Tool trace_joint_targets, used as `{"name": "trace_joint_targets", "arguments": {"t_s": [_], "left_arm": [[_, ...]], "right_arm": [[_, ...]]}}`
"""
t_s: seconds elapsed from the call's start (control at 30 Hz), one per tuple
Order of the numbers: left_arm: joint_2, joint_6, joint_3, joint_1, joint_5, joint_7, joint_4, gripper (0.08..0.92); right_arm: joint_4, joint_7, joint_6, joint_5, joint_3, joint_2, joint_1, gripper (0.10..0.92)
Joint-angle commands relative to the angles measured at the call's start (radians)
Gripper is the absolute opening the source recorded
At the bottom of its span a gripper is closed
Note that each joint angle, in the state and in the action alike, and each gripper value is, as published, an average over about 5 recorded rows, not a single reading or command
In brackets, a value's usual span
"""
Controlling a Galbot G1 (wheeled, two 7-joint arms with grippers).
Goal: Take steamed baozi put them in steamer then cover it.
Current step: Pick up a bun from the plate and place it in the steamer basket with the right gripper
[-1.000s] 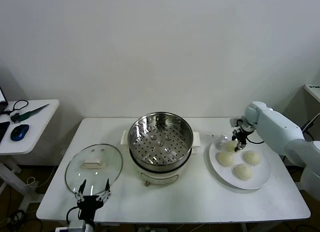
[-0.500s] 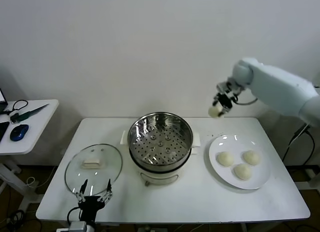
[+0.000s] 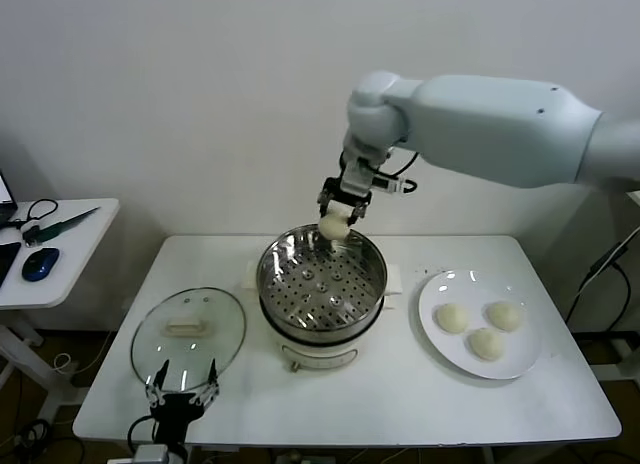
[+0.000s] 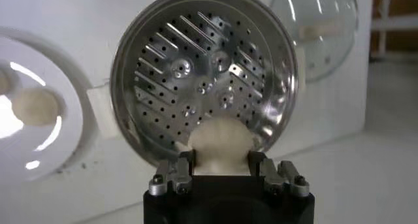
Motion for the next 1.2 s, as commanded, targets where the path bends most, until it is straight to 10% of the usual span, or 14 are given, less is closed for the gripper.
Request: {"name": "trace_joint_targets", "arguments": {"t_s": [0.03, 0.63, 0.87, 1.2], "left_arm": [[-0.002, -0.001, -0.001, 0.001, 0.000, -0.001, 0.000, 0.823], [0.001, -0.013, -0.010, -0.013, -0.009, -0.019, 0.017, 0.823], [0.002, -0.011, -0.012, -0.017, -0.016, -0.022, 0.015, 0.823], [-0.007, -0.010, -0.004, -0.009, -0.008, -0.022, -0.006, 0.823]], "right_arm": [[-0.126, 0.136, 0.144, -0.270, 0.037, 0.057, -0.220, 0.551], [-0.455, 0.217, 0.203, -0.390, 0.153, 0.152, -0.393, 0.554], [-0.456, 0.244, 0.204, -0.337, 0.140, 0.166, -0.379, 0.687], [-0.216, 0.109, 0.127, 0.150, -0.057, 0.027, -0.068, 0.822]]}}
